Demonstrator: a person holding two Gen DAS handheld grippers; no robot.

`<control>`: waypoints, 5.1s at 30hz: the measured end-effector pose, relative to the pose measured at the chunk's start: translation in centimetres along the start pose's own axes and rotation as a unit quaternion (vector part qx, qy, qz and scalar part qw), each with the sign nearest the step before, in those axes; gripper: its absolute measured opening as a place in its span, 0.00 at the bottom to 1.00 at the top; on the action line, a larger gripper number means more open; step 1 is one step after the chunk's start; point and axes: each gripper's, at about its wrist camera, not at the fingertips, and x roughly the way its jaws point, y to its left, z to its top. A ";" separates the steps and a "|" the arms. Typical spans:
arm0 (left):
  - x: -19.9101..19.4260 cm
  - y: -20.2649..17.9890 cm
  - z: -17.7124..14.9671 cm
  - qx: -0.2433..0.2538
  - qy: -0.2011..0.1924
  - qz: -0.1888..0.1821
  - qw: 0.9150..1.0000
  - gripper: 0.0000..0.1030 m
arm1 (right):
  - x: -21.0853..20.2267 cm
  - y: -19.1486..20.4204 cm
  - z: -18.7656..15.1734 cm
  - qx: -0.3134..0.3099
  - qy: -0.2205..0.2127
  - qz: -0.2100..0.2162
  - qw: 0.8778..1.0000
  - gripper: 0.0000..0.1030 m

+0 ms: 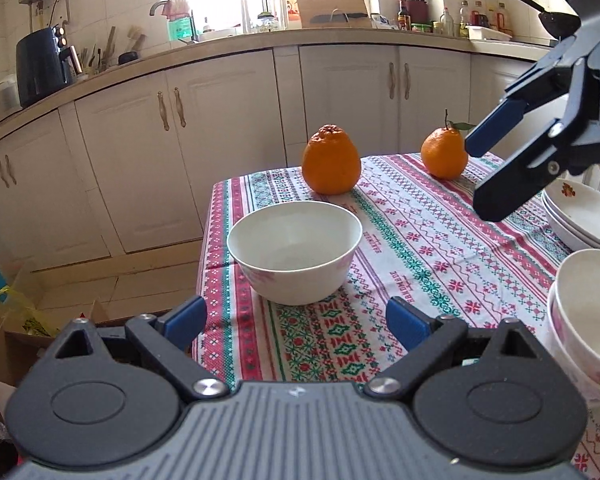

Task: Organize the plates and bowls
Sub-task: 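Move the right tool to the last white bowl and grip its rim, then lift the gripped bowl with the right tool toward the nested bowls, then lower the held bowl into the nested bowls with the right tool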

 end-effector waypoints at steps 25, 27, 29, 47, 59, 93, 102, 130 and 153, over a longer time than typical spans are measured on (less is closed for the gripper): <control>7.6 0.2 1.1 0.015 0.021 -0.007 1.000 0.92 | 13.3 -5.9 5.7 0.043 0.062 0.098 0.992 0.81; 7.8 0.2 1.1 0.014 0.022 -0.009 1.000 0.89 | 13.6 -6.0 5.7 0.043 0.063 0.099 0.992 0.79; 7.9 0.2 1.2 0.012 0.021 -0.012 1.000 0.89 | 13.8 -6.2 5.7 0.046 0.062 0.102 0.992 0.75; 7.3 0.1 1.4 0.007 0.025 -0.021 0.999 0.84 | 13.5 -6.2 5.7 0.049 0.057 0.118 0.990 0.64; 2.4 -2.3 2.5 0.023 0.013 -0.022 0.999 0.84 | 8.1 -4.7 3.9 0.043 0.030 0.120 0.991 0.64; -8.6 -12.2 1.8 0.055 -0.007 -0.088 0.995 0.84 | -7.7 -0.3 -7.7 0.041 -0.026 0.078 0.996 0.65; -8.3 -14.0 1.1 0.064 0.001 -0.113 0.992 0.84 | -8.9 -0.7 -10.2 0.062 -0.028 0.064 0.996 0.65; -6.5 -14.4 0.6 0.034 0.041 -0.158 0.986 0.85 | -7.8 -1.2 -12.3 0.073 -0.012 0.050 0.996 0.65; -7.0 -13.4 0.6 0.034 0.041 -0.188 0.981 0.96 | -8.0 -0.9 -12.9 0.062 -0.011 0.019 0.998 0.84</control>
